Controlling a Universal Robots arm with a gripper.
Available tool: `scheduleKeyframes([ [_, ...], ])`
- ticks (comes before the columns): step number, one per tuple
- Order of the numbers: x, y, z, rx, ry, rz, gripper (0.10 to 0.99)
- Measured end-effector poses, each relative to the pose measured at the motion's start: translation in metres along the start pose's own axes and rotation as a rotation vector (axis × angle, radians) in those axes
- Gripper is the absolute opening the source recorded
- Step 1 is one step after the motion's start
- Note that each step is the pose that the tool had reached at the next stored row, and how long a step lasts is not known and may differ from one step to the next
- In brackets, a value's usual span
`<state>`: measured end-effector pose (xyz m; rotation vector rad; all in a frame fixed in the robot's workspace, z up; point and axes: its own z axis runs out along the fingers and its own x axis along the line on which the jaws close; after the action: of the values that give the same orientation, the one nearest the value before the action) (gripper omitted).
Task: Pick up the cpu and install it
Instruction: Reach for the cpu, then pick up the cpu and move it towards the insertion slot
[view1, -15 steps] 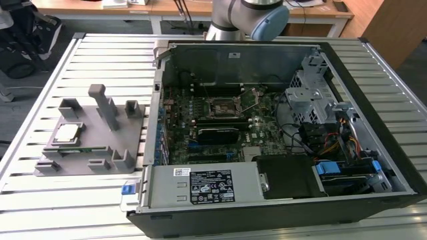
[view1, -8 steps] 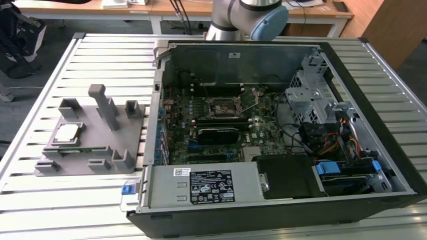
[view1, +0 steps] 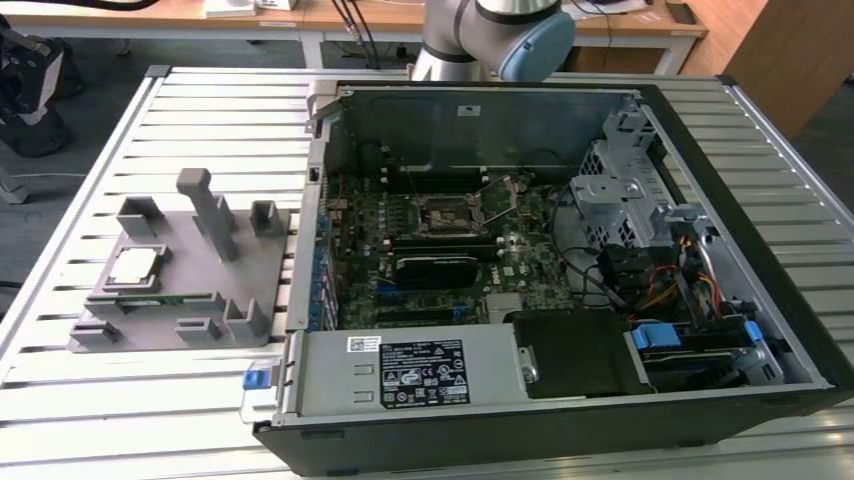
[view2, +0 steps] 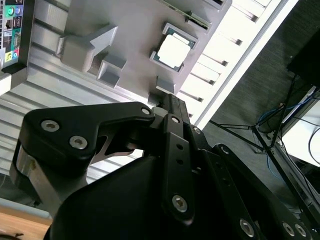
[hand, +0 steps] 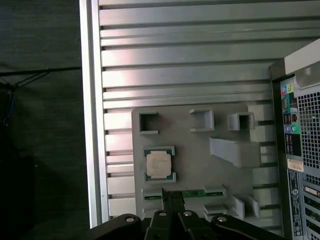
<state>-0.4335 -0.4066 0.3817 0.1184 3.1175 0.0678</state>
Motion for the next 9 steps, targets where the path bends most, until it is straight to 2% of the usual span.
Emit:
scheduleKeyframes([
  [4, 0.0054, -0.0004, 0.0009, 0.0, 0.002, 0.0, 0.114],
  [9, 0.0059, -0.0006, 0.0028, 0.0, 0.0061, 0.0, 0.114],
])
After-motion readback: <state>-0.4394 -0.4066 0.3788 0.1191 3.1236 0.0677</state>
